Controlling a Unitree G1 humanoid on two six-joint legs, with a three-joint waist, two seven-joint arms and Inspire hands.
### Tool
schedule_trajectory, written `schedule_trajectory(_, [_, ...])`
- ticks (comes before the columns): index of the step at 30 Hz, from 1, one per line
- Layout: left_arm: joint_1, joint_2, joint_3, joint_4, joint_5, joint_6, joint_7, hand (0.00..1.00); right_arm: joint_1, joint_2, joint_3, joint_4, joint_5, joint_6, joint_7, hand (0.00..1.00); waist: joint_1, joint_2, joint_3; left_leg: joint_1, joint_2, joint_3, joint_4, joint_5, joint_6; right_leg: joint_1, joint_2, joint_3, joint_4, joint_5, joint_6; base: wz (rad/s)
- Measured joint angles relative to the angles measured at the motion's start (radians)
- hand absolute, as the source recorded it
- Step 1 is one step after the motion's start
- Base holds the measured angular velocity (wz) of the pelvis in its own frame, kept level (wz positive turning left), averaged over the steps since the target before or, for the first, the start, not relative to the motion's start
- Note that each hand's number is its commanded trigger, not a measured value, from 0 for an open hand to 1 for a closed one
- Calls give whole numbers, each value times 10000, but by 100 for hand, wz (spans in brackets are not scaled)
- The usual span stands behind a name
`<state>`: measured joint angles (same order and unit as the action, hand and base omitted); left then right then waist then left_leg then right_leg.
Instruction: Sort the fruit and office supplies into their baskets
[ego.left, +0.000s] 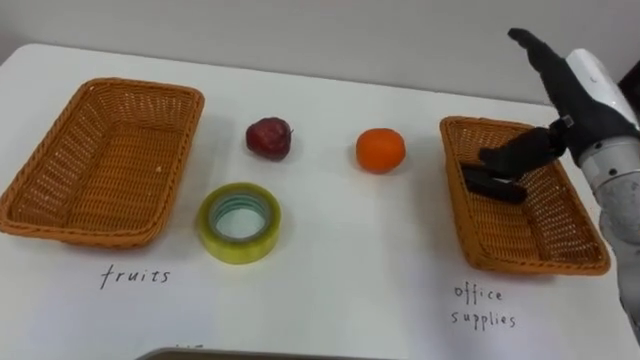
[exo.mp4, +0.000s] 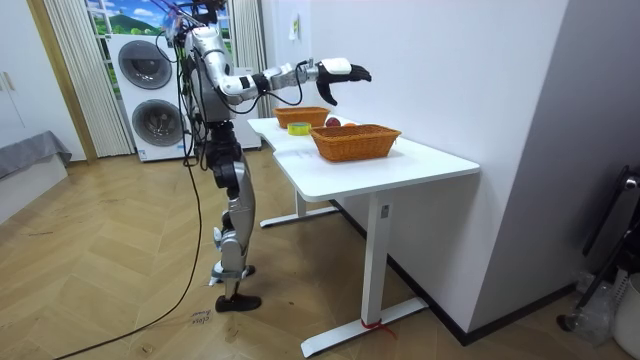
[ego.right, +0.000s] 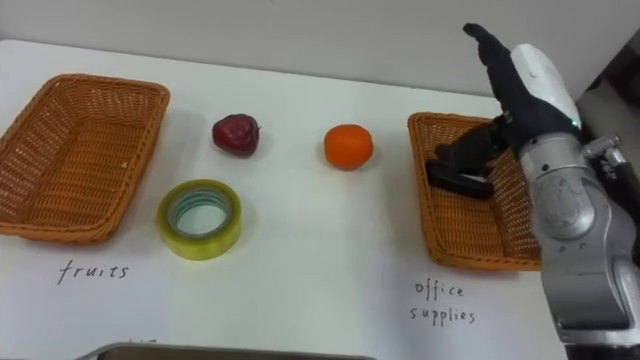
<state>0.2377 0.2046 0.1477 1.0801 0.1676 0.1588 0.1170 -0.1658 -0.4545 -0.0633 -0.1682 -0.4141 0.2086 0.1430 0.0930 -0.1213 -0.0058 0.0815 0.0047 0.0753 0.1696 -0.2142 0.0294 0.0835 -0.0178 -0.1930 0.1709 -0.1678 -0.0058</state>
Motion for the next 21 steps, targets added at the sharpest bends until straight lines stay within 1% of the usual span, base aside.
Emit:
schedule_trajectory(5, [9,1,-32,57,-2,2,5,0,-33,1,33,-491,26,-5,0,0,8,41,33,9,-3,14,-1,1,1,16,-19,-7,-1,-1,2,0])
schedule_trajectory(8, [35,1,-3,179,-3,9,7,0,-310,1,46,-534,-2,20,1,0,-1,46,58,2,-4,37,-37,0,4,3,-28,-9,10,-2,4,0])
schedule_trajectory(12, [50,-4,57,240,-3,12,9,0,-566,2,47,-1057,-68,48,50,0,-2,47,76,-13,-1,37,-39,0,3,0,-21,-8,24,-2,3,0])
schedule_trajectory(15, [31,-4,55,306,-1,-1,11,0,-736,2,47,-1295,-61,29,108,0,4,11,74,-15,-4,38,-36,0,3,1,-23,-10,24,-2,3,0])
schedule_trajectory(17, [-43,-2,54,306,2,0,10,0,-804,3,98,-1317,-5,26,125,0,94,-16,73,-19,-5,37,-38,0,4,-1,-19,5,23,-2,3,-2])
schedule_trajectory(19, [-104,-16,26,307,0,0,-3,0,-822,4,398,-1327,155,31,159,0,240,-38,70,-5,-2,30,-50,0,4,1,-12,22,13,-1,2,-2])
schedule_trajectory(20, [-131,-20,16,307,-2,-2,-5,0,-852,10,530,-1328,155,32,219,0,256,-40,68,-3,-2,25,-50,0,3,1,-11,17,12,-1,3,0])
schedule_trajectory(21, [-181,-14,-56,317,-3,-13,-5,0,-902,30,877,-1337,156,31,312,0,302,-43,67,7,3,10,-39,1,2,10,-4,14,7,-1,2,0])
